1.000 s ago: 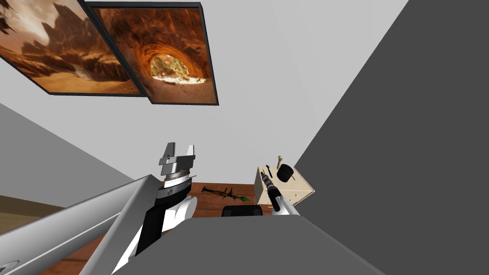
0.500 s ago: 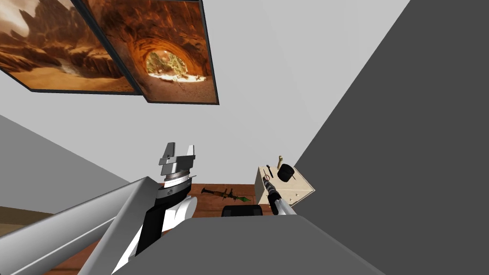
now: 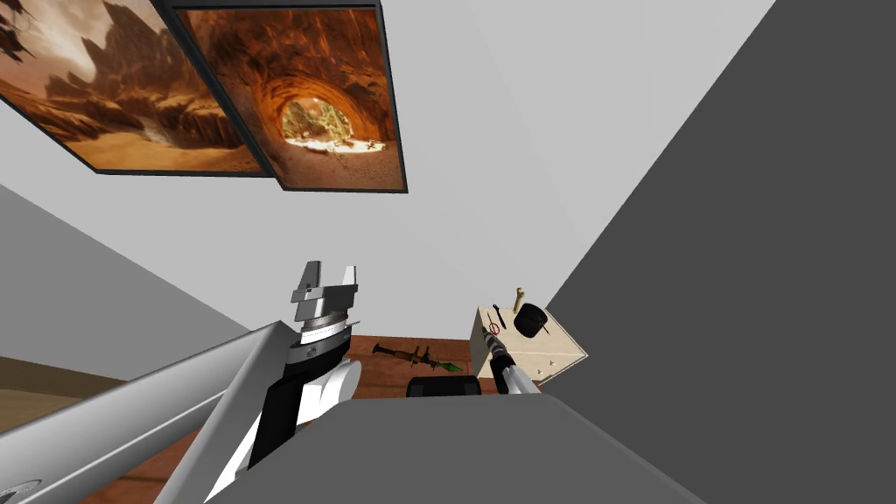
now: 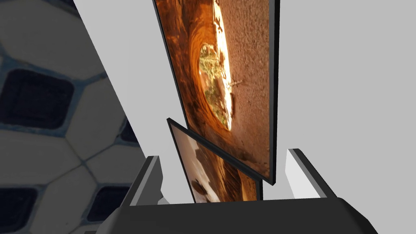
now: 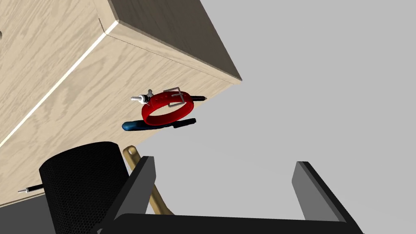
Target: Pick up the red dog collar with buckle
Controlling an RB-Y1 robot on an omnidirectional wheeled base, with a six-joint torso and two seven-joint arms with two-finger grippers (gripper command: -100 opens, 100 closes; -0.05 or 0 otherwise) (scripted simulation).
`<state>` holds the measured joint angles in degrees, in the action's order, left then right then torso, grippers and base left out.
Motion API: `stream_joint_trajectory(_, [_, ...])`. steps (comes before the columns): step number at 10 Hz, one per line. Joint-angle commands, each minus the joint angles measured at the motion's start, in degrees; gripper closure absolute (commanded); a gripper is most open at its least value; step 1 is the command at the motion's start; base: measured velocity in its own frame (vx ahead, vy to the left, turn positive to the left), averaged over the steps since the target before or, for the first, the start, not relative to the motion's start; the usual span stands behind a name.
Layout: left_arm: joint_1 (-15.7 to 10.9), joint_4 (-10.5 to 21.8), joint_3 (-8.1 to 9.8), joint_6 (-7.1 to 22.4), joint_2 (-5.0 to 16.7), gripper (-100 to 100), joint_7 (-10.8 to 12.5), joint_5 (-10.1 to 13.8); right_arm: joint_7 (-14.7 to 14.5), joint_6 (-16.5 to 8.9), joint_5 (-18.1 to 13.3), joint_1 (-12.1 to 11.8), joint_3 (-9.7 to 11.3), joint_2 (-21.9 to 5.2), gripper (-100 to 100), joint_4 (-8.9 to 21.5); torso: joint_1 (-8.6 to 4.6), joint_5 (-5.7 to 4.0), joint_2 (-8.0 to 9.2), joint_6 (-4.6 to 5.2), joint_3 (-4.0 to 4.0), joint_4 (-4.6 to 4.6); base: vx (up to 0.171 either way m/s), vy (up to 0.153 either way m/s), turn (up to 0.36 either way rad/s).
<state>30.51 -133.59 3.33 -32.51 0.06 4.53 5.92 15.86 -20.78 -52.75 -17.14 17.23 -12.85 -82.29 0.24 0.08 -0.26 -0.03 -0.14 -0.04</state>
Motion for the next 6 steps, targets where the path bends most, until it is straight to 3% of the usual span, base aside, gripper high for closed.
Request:
stream_joint_trajectory(1, [0.0,0.0,0.0,0.0,0.0,0,0.0,0.0,0.7,-2.5,-2.5,0.3,0.7,-0.1,-100,2.5,0.0,0.0,0.0,0.0,0.0,0.0,0.171,0.074,0.184])
stream_joint_trajectory(2, [0.0,0.0,0.0,0.0,0.0,0,0.0,0.0,1.4,-3.9,-4.8,0.6,1.4,-0.2,-100,3.8,-0.01,0.0,-0.3,0.01,-0.17,-0.07,0.169,0.058,0.086])
stream_joint_trajectory(3, [0.0,0.0,0.01,0.0,0.0,0,0.0,0.0,1.4,-5.0,-4.9,0.6,1.4,-0.2,-100,4.8,-0.06,-0.01,-0.37,0.03,-0.23,-0.09,0.101,0.032,0.002])
stream_joint_trajectory(6, [0.0,0.0,0.01,0.0,0.0,0,0.0,0.0,2.6,-9.5,-9.2,1.2,2.6,-0.4,-100,9.4,-0.24,-0.04,0.05,0.04,0.01,-0.01,0.06,0.016,0.039])
